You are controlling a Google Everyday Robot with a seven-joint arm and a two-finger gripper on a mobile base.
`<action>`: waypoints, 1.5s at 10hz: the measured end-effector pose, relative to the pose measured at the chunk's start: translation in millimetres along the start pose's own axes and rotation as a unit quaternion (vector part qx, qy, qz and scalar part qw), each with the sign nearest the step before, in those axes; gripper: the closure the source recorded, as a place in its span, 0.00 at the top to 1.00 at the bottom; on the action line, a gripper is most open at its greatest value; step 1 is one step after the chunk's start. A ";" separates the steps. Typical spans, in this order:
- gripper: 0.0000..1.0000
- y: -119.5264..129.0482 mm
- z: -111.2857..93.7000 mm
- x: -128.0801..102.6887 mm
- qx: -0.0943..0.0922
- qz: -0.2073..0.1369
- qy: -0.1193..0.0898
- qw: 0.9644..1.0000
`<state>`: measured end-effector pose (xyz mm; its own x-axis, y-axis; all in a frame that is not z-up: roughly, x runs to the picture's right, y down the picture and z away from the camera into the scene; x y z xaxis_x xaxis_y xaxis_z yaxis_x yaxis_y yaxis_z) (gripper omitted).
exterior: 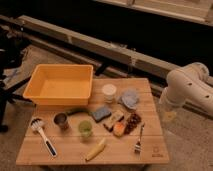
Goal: Place apple in plastic cup
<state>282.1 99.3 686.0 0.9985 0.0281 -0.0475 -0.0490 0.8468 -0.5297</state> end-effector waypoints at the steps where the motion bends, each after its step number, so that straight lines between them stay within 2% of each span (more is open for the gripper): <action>1: 0.65 0.0 0.0 0.0 0.000 0.000 0.000 1.000; 6: 0.65 0.0 0.0 -0.1 0.000 0.000 0.000 1.000; 9: 0.65 10.2 10.6 -13.0 -0.003 -0.029 -0.008 1.000; 13: 0.65 44.6 45.5 -92.1 -0.021 -0.090 -0.020 0.996; 15: 0.65 61.6 74.0 -121.6 -0.039 -0.111 -0.022 0.993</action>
<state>159.5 187.3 721.8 0.9850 -0.1293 0.1141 0.1718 0.7915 -0.5865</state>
